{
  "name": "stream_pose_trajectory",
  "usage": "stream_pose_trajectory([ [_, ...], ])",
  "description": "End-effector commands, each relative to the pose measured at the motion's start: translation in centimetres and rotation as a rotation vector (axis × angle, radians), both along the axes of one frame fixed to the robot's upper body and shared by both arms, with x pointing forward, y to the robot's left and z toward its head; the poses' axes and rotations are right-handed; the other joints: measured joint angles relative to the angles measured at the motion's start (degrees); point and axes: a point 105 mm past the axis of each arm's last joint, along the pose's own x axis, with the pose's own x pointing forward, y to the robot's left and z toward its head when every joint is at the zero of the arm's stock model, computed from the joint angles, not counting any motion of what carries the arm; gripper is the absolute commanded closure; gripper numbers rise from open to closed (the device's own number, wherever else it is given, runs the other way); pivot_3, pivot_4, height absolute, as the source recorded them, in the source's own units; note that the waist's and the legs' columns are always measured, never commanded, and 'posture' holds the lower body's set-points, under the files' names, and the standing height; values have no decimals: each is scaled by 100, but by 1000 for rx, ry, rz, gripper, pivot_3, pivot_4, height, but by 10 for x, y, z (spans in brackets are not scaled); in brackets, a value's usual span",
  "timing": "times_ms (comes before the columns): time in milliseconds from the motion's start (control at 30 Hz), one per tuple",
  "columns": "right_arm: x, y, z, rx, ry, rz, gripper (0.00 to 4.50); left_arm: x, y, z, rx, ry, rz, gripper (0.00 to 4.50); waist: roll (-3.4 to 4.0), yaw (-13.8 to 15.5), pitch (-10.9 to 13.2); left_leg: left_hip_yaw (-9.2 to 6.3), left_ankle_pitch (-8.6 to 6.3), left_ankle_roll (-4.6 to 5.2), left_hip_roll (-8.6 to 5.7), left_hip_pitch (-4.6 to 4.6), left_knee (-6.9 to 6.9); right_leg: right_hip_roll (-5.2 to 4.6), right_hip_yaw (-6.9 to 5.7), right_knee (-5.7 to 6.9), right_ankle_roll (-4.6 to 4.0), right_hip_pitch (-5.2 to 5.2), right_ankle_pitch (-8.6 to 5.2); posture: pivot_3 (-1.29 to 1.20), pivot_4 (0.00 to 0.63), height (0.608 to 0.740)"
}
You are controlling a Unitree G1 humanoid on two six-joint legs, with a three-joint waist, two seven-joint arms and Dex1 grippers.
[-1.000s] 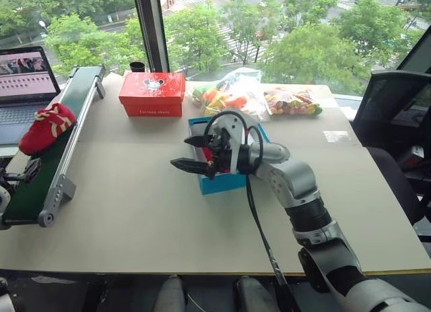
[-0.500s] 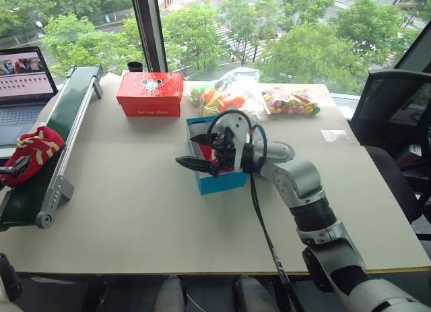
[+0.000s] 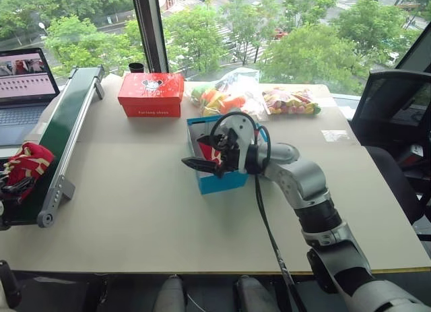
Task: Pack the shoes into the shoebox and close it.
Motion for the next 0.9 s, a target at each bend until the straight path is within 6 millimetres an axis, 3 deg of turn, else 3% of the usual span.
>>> stream_pose_trajectory([
  [33,-5,3,16,23,-60,13,0,19,-14,18,-14,-71,-41,3588,0,57,0,0,1,-1,0,0,2,0,-1,2,0,0,-1,0,150,739],
  [100,-4,2,17,22,-61,9,0,29,-20,32,-5,-115,-51,4000,0,129,0,-1,1,-1,0,-1,6,0,-3,4,1,0,-1,0,150,739],
  [200,-2,1,19,29,-61,-1,0,46,-40,62,11,-216,-105,4000,-4,206,0,-3,3,-4,1,-6,13,0,-8,5,1,2,-1,0,150,739],
  [300,5,-6,36,149,-7,-35,0,62,-92,105,-49,-381,-257,4000,-27,221,-4,-8,4,-6,3,-29,28,0,-14,7,1,-6,-1,0,150,739],
  [433,10,-13,56,317,112,-53,0,65,-159,126,-126,-465,-412,4000,-34,180,-3,-13,6,-9,3,-54,34,-1,-12,17,1,-28,1,0,150,739],
  [533,13,-17,66,405,181,-66,0,63,-207,131,-188,-490,-519,4000,-34,110,-3,-14,5,-9,3,-54,30,0,-10,26,0,-38,2,0,150,739],
  [633,35,-34,77,519,257,-194,0,62,-268,117,-308,-469,-654,4000,-34,66,-3,-14,6,-8,2,-54,30,0,-5,29,0,-41,2,0,150,739],
  [733,48,-44,76,562,316,-273,0,60,-292,114,-362,-455,-691,4000,-34,33,-3,-14,6,-8,-1,-54,31,1,0,31,0,-43,2,0,150,739],
  [900,52,-49,68,549,348,-322,0,56,-330,124,-423,-478,-760,4000,-34,-49,-3,-14,6,-7,-2,-55,30,2,5,29,0,-46,2,0,150,739],
])
